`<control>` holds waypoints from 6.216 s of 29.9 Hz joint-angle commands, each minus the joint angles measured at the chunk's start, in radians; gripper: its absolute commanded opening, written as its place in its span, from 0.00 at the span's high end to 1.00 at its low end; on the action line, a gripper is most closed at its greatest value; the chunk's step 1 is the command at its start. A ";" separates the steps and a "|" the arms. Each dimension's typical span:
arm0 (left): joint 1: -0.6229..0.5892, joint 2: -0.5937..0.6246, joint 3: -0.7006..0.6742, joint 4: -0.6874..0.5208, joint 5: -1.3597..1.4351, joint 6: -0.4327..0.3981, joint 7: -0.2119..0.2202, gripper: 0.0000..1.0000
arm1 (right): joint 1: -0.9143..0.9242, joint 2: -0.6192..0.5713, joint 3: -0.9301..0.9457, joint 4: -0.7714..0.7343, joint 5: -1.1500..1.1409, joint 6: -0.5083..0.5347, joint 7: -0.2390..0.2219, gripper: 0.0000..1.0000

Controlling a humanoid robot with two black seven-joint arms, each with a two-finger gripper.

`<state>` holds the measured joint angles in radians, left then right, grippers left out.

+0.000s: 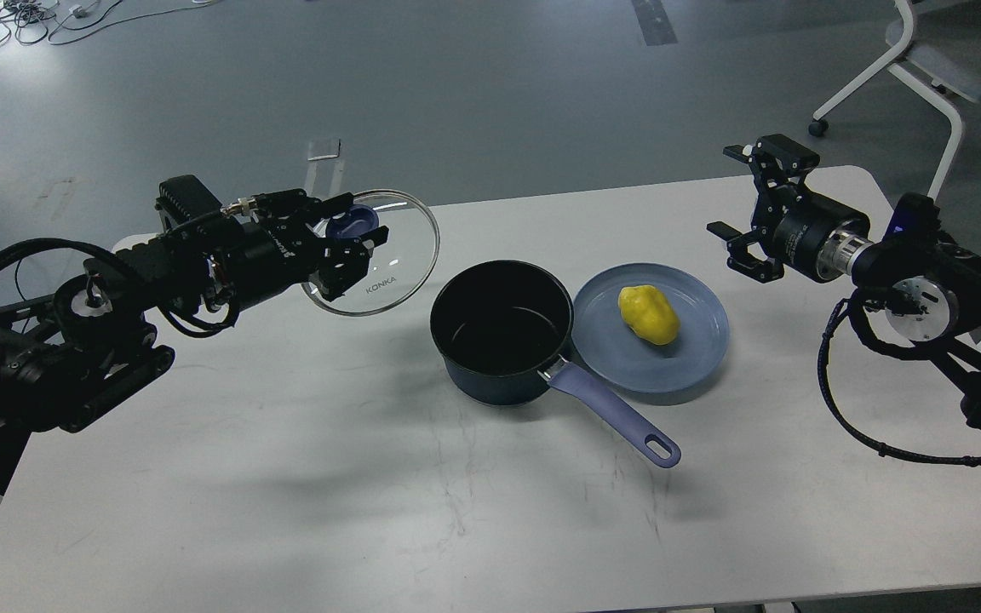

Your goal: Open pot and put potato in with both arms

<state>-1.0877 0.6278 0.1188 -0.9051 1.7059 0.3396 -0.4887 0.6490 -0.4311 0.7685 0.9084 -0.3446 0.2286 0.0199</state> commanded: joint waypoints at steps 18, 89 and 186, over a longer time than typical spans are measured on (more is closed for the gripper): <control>0.204 0.041 0.004 0.029 -0.012 0.062 0.000 0.42 | 0.000 0.014 -0.018 -0.014 -0.008 0.000 0.000 0.00; 0.048 -0.151 -0.499 0.107 -1.473 -0.436 0.588 0.02 | 0.281 0.005 -0.615 -0.063 -1.070 -0.049 0.261 0.00; 0.344 -0.146 -0.809 -0.009 -1.494 -0.541 0.529 0.02 | 0.239 0.242 -0.054 -0.078 0.104 -0.068 -0.024 0.00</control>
<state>-0.7682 0.4861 -0.6698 -0.9086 0.2198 -0.1905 0.0351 0.9191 -0.1898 0.6735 0.8294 -0.2964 0.1586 0.0471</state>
